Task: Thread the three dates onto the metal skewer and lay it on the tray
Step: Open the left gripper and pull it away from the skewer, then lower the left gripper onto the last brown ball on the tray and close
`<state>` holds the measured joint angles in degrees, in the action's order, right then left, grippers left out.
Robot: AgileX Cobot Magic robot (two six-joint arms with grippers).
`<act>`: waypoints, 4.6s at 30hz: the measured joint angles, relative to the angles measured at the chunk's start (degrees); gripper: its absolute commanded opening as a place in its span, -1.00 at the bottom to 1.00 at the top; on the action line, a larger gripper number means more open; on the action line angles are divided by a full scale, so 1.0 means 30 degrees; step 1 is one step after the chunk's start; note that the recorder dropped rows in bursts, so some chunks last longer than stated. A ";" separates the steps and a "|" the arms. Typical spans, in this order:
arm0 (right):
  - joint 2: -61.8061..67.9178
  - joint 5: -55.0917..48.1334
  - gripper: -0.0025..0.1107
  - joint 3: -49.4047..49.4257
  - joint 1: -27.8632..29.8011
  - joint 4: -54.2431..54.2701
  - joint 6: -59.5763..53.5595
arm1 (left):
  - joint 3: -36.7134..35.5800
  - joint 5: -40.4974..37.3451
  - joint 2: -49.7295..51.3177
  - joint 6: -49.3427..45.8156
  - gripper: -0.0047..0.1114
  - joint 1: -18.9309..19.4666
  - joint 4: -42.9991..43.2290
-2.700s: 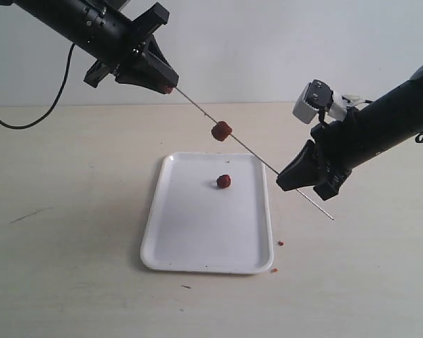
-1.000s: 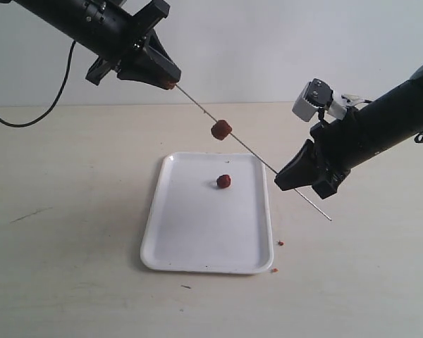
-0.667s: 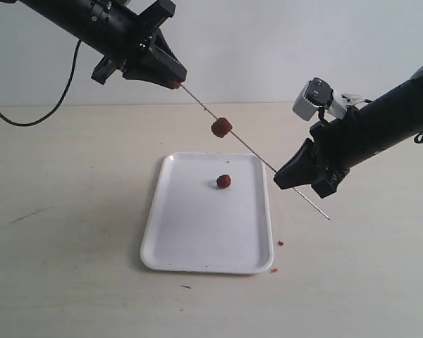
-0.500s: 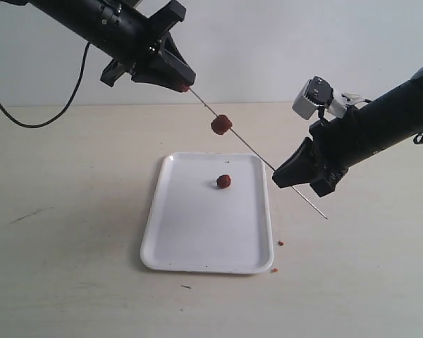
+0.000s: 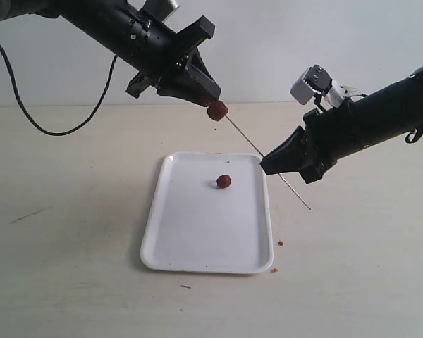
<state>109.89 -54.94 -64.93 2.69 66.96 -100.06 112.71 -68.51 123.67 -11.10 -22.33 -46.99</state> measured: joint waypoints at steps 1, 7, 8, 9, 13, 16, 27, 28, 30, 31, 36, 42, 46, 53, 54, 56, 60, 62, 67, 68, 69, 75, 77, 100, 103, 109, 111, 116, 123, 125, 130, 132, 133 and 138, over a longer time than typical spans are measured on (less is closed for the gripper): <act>0.0000 -0.0036 -0.96 0.0000 0.0000 0.0209 0.0037 | 0.0000 0.0033 0.0000 -0.0011 -0.54 0.0000 -0.0038; 0.0000 -0.0186 -0.96 0.0000 0.0000 0.0679 0.0112 | 0.0000 0.0080 0.0030 -0.0239 0.10 -0.0032 -0.0038; 0.0000 -0.0188 -0.96 0.0000 -0.0035 0.0803 0.0179 | 0.0000 -0.0003 0.0030 -0.0239 0.17 -0.0032 -0.0038; 0.0000 -0.0143 -0.96 0.0000 -0.0035 0.0941 0.0170 | 0.0000 0.0006 0.0030 -0.0239 0.24 -0.0070 -0.0001; 0.0000 -0.0143 -0.96 0.0000 -0.0035 0.1106 0.0447 | 0.0000 -0.0011 0.0064 -0.0239 0.27 -0.0070 0.0156; 0.0000 0.0378 -0.96 0.0000 -0.0035 0.1315 0.0714 | 0.0000 -0.0327 0.0077 -0.0239 0.27 -0.0070 0.0156; 0.0000 0.4560 -0.96 0.0000 -0.0035 0.1068 0.5619 | 0.0000 0.0445 0.0077 -0.1270 0.27 -0.0263 0.0996; 0.0000 0.5060 -0.96 0.0000 -0.0035 0.0761 0.6379 | 0.0000 0.0652 0.0077 -0.1421 0.27 -0.0353 0.1587; 0.0000 0.6176 -0.96 0.0000 -0.0035 0.0037 0.8107 | 0.0000 0.1134 0.0077 -0.1604 0.27 -0.0686 0.3144; 0.0000 0.6547 -0.96 0.0000 -0.0035 -0.0202 0.8641 | 0.0000 0.1384 0.0077 -0.1610 0.27 -0.0839 0.4041; 0.0000 0.7340 -0.96 0.0000 -0.0035 -0.1253 1.0220 | 0.0000 0.2669 0.0199 -0.0348 0.27 -0.2989 1.0253; 0.0000 0.7386 -0.96 0.0000 -0.0035 -0.1356 1.0422 | 0.0000 0.5006 0.2940 0.1769 0.27 -0.5349 1.3885; 0.0000 0.7386 -0.96 0.0000 -0.0035 -0.1397 1.0422 | -0.0036 0.6473 0.4114 0.1513 0.27 -0.5424 1.5927; 0.0000 0.7815 -0.96 0.0000 -0.0035 -0.1482 1.0422 | -0.0036 0.7594 0.4116 -0.1324 0.26 -0.5424 1.6694; 0.0000 0.7862 -0.96 0.0000 -0.0035 -0.1482 1.0422 | -0.0036 0.7477 0.4146 -0.2114 0.26 -0.5424 1.6648; 0.0000 0.7862 -0.96 0.0000 -0.0035 -0.1519 1.0422 | -0.0036 0.7062 0.4222 -0.4174 0.26 -0.5527 1.6519; 0.0000 0.7862 -0.96 0.0000 -0.0035 -0.1560 1.0422 | -0.0036 0.5402 0.4614 -0.8382 0.26 -0.5789 1.6401; 0.0000 0.7971 -0.96 0.0000 -0.0035 -0.1560 1.0422 | -0.0036 0.5145 0.4731 -0.9720 0.26 -0.6026 1.6323; 0.0000 0.8201 -0.96 0.0000 -0.0035 -0.1560 1.0422 | -0.0036 0.5755 0.4762 -1.2105 0.26 -0.6435 1.6168; 0.0000 0.8231 -0.96 0.0000 -0.0035 -0.1603 1.0422 | -0.0036 0.5997 0.4762 -1.2304 0.26 -0.6467 1.6125; 0.0000 0.8231 -0.96 0.0000 -0.0035 -0.1663 1.0422 | -0.0036 0.6122 0.4762 -1.2447 0.26 -0.6467 1.6125; 0.0000 0.8231 -0.96 0.0000 -0.0035 -0.1836 1.0422 | -0.0036 0.6458 0.4762 -1.2652 0.26 -0.6467 1.6125; 0.0000 0.8231 -0.96 0.0000 -0.0035 -0.1836 1.0422 | -0.0036 0.6458 0.4762 -1.2652 0.26 -0.6391 1.6125; 0.0000 0.8289 -0.96 0.0000 -0.0035 -0.1836 1.0422 | -0.0036 0.6967 0.5148 -1.0959 -0.02 -0.5970 1.6037; 0.0000 0.8289 -0.96 0.0000 -0.0035 -0.1836 1.0422 | -0.0036 0.6967 0.5220 -1.0870 -0.04 -0.5899 1.6037; 0.0000 0.8289 -0.96 0.0000 -0.0035 -0.1836 1.0422 | -0.0036 0.7104 0.5265 -1.0798 -0.04 -0.5781 1.6037; 0.0000 0.8323 -0.96 0.0000 -0.0035 -0.1836 1.0422 | -0.0036 0.7216 0.5265 -1.0798 -0.09 -0.5781 1.6006; 0.0000 0.8323 -0.96 0.0000 -0.0035 -0.1836 1.0422 | -0.0036 0.7308 0.5307 -1.0773 -0.38 -0.5781 1.5785; 0.0000 0.8323 -0.96 0.0000 -0.0035 -0.1836 1.0422 | -0.0036 0.7390 0.5337 -1.0643 -0.39 -0.5781 1.5663; 0.0000 0.8323 -0.96 0.0000 -0.0035 -0.1836 1.0422 | -0.0036 0.7390 0.5337 -1.0489 -0.39 -0.5781 1.5663; 0.0000 0.8323 -0.96 0.0000 -0.0035 -0.1836 1.0422 | -0.0036 0.7390 0.5337 -0.9875 -0.39 -0.5739 1.5663; 0.0000 0.8323 -0.96 0.0000 -0.0035 -0.1836 1.0422 | -0.0036 0.7390 0.5337 -0.9463 -0.39 -0.5739 1.5663; 0.0000 0.8323 -0.96 0.0000 -0.0035 -0.1836 1.0422 | -0.0036 0.7390 0.5337 -0.9184 -0.39 -0.5739 1.5663; 0.0000 0.8323 -0.96 0.0000 -0.0035 -0.1836 1.0422 | -0.0036 0.7427 0.5337 -0.5954 -0.39 -0.5739 1.5663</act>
<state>109.89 -29.98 -64.93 2.58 61.45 -68.79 112.61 -46.23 139.68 -28.96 -39.55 0.00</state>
